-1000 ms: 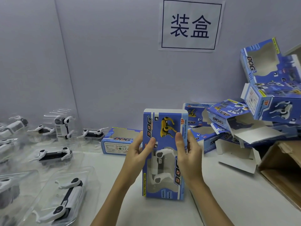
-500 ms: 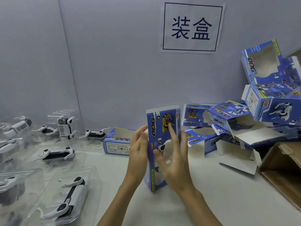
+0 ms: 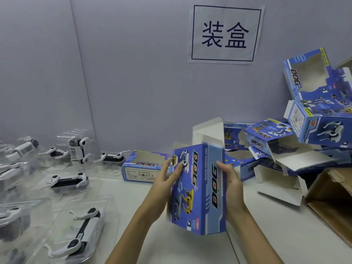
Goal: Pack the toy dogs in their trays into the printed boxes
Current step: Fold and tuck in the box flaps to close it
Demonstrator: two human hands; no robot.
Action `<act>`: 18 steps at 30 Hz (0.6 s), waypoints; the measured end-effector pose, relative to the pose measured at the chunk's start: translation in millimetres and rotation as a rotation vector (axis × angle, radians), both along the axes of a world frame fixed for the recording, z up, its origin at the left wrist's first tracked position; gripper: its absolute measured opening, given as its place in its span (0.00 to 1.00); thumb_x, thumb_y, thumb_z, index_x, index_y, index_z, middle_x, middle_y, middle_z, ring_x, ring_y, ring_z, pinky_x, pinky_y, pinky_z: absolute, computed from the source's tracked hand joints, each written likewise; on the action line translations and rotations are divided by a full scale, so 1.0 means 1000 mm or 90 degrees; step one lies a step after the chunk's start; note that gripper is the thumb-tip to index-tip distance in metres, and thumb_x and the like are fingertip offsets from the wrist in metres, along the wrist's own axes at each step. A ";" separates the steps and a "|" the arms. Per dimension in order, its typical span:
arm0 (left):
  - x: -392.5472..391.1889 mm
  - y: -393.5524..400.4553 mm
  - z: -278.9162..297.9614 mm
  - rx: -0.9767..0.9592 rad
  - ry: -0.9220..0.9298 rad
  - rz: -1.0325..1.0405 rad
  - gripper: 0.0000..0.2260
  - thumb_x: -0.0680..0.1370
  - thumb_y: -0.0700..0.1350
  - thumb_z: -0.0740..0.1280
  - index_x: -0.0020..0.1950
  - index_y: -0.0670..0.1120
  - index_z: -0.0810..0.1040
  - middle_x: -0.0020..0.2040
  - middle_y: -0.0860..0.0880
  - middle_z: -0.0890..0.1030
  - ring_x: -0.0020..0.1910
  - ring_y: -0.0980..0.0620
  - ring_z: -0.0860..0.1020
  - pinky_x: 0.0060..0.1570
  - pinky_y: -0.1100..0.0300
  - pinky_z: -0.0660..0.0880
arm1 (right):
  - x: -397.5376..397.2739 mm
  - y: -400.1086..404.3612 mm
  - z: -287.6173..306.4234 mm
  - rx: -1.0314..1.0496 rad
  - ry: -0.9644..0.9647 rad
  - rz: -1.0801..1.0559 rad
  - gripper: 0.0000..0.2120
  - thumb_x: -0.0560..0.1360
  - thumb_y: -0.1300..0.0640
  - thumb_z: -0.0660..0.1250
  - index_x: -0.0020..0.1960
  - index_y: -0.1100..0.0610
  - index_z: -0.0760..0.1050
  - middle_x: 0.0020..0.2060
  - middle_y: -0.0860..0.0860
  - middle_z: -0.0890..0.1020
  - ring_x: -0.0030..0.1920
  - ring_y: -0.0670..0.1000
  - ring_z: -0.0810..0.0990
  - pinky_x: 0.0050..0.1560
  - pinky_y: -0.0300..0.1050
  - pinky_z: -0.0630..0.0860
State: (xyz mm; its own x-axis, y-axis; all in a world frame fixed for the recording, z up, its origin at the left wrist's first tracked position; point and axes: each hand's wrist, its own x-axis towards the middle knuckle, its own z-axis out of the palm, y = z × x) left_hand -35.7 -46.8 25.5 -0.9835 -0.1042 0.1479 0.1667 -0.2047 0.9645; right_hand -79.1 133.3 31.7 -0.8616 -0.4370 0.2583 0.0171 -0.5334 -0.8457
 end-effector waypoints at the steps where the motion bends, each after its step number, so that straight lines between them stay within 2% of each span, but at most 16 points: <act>1: 0.000 0.001 -0.001 0.049 -0.016 -0.041 0.31 0.71 0.62 0.75 0.72 0.56 0.73 0.62 0.45 0.85 0.57 0.44 0.86 0.48 0.53 0.84 | -0.002 0.001 -0.002 0.007 -0.005 -0.010 0.27 0.66 0.42 0.76 0.59 0.58 0.85 0.50 0.59 0.86 0.47 0.59 0.87 0.44 0.51 0.85; 3: 0.000 0.002 -0.003 0.096 0.005 -0.050 0.31 0.73 0.58 0.79 0.73 0.55 0.72 0.63 0.44 0.85 0.57 0.42 0.86 0.48 0.51 0.84 | -0.006 0.001 -0.001 0.018 0.030 -0.038 0.23 0.78 0.46 0.69 0.70 0.53 0.79 0.59 0.57 0.86 0.57 0.58 0.87 0.51 0.52 0.85; 4: -0.001 0.002 -0.004 0.089 0.042 -0.027 0.32 0.73 0.55 0.79 0.75 0.58 0.70 0.64 0.45 0.84 0.59 0.42 0.85 0.50 0.50 0.84 | -0.005 0.001 0.002 0.034 0.071 -0.067 0.20 0.83 0.49 0.64 0.75 0.46 0.75 0.63 0.54 0.85 0.60 0.57 0.85 0.54 0.53 0.84; 6: -0.003 0.001 -0.004 0.017 0.129 0.020 0.34 0.76 0.51 0.77 0.77 0.65 0.64 0.70 0.48 0.80 0.65 0.43 0.82 0.58 0.46 0.82 | -0.006 0.002 0.004 0.074 0.162 -0.160 0.23 0.87 0.54 0.59 0.77 0.34 0.67 0.67 0.50 0.83 0.64 0.56 0.83 0.60 0.58 0.82; 7: -0.002 0.002 -0.004 -0.028 0.163 0.024 0.36 0.77 0.48 0.75 0.79 0.67 0.61 0.72 0.50 0.78 0.67 0.44 0.80 0.62 0.44 0.81 | -0.006 0.002 0.004 0.094 0.206 -0.202 0.24 0.87 0.54 0.58 0.78 0.32 0.66 0.70 0.47 0.81 0.67 0.54 0.82 0.64 0.57 0.80; 9: 0.000 0.004 -0.005 -0.111 0.210 0.014 0.39 0.80 0.46 0.74 0.80 0.70 0.55 0.74 0.56 0.76 0.70 0.47 0.79 0.65 0.44 0.79 | -0.003 -0.001 0.004 0.158 0.301 -0.263 0.21 0.87 0.48 0.57 0.79 0.37 0.66 0.73 0.38 0.76 0.74 0.44 0.74 0.72 0.42 0.73; 10: 0.000 0.004 -0.006 -0.147 0.228 0.013 0.40 0.81 0.46 0.74 0.81 0.70 0.53 0.74 0.61 0.75 0.70 0.49 0.78 0.65 0.48 0.79 | 0.000 -0.003 0.004 0.192 0.337 -0.283 0.21 0.86 0.45 0.57 0.79 0.39 0.66 0.71 0.36 0.76 0.73 0.40 0.71 0.71 0.33 0.68; 11: 0.000 0.005 -0.008 -0.175 0.244 0.015 0.40 0.81 0.45 0.73 0.81 0.70 0.52 0.75 0.64 0.73 0.71 0.51 0.77 0.65 0.51 0.78 | 0.001 -0.005 0.003 0.214 0.354 -0.292 0.23 0.85 0.43 0.57 0.79 0.41 0.67 0.68 0.34 0.76 0.72 0.37 0.70 0.69 0.29 0.65; 13: -0.001 0.005 -0.009 -0.208 0.257 0.025 0.40 0.81 0.46 0.73 0.81 0.71 0.53 0.78 0.66 0.66 0.74 0.54 0.74 0.68 0.54 0.77 | 0.001 -0.006 0.002 0.223 0.358 -0.309 0.22 0.83 0.43 0.60 0.75 0.43 0.71 0.69 0.35 0.76 0.73 0.36 0.70 0.67 0.26 0.65; 15: 0.000 0.004 -0.011 -0.222 0.251 0.028 0.37 0.80 0.46 0.74 0.80 0.69 0.57 0.79 0.66 0.63 0.74 0.53 0.74 0.66 0.51 0.78 | 0.001 -0.006 0.001 0.235 0.365 -0.333 0.19 0.82 0.41 0.61 0.69 0.45 0.77 0.68 0.40 0.79 0.73 0.40 0.72 0.64 0.29 0.70; 17: 0.002 0.001 -0.011 -0.249 0.242 0.036 0.32 0.79 0.48 0.75 0.77 0.66 0.64 0.76 0.65 0.68 0.69 0.51 0.79 0.60 0.49 0.82 | 0.000 -0.006 0.000 0.248 0.380 -0.361 0.20 0.81 0.34 0.60 0.58 0.45 0.82 0.62 0.46 0.82 0.70 0.44 0.75 0.64 0.35 0.73; 18: 0.003 0.000 -0.010 -0.270 0.241 0.049 0.28 0.79 0.51 0.75 0.75 0.64 0.67 0.74 0.62 0.71 0.66 0.51 0.81 0.58 0.47 0.82 | 0.000 -0.006 0.000 0.250 0.380 -0.378 0.24 0.80 0.30 0.58 0.53 0.45 0.83 0.60 0.48 0.83 0.70 0.44 0.75 0.64 0.34 0.72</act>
